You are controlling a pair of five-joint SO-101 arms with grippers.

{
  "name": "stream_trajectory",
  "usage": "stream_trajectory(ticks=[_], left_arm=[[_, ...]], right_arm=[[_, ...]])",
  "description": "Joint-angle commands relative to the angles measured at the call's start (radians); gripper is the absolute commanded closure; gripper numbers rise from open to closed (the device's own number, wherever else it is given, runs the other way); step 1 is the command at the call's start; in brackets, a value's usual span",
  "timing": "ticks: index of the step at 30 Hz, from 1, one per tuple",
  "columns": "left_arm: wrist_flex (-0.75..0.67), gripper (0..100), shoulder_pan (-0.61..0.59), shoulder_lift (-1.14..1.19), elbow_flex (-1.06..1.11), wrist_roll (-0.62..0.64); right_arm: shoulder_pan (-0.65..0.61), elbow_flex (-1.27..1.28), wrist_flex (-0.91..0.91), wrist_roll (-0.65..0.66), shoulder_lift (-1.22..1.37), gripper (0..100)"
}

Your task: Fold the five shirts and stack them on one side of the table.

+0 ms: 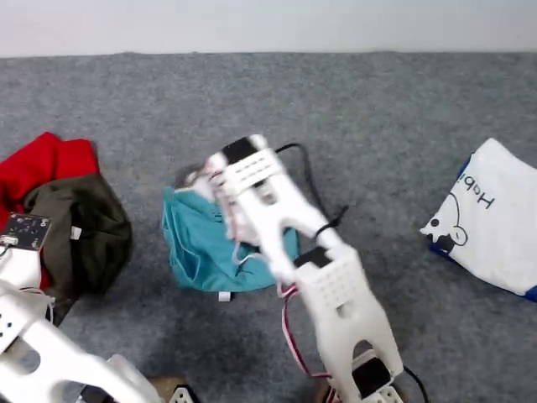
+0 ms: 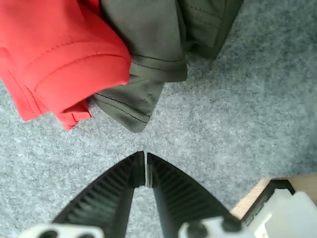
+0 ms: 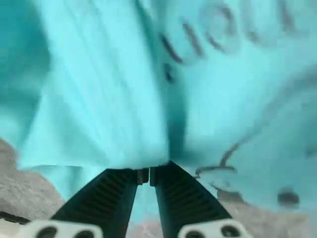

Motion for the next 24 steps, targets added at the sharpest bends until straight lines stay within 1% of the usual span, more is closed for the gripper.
stream_trajectory(ticks=[1, 5, 9, 12, 20, 24], left_arm=[[-0.015, 98, -0.003, -0.021, -0.005, -0.009], [-0.017, 98, -0.003, -0.021, -0.005, -0.009], [-0.018, 98, -0.003, -0.021, -0.005, -0.009], [-0.018, 98, -0.003, -0.021, -0.005, -0.009], [-0.020, 98, 0.003, -0.021, -0.005, -0.011], [-0.021, 98, 0.006, -0.021, -0.007, -0.011]], right_arm=[[-0.166, -0.094, 0.031, -0.026, -0.016, 98.8], [-0.308, -0.144, 0.045, -0.054, -0.019, 98.8], [-0.363, -0.157, 0.044, -0.063, -0.062, 98.8], [-0.355, -0.157, 0.045, -0.063, -0.111, 98.8], [-0.194, -0.161, 0.042, -0.063, -0.242, 98.4], [-0.176, -0.161, 0.042, -0.063, -0.248, 98.3]])
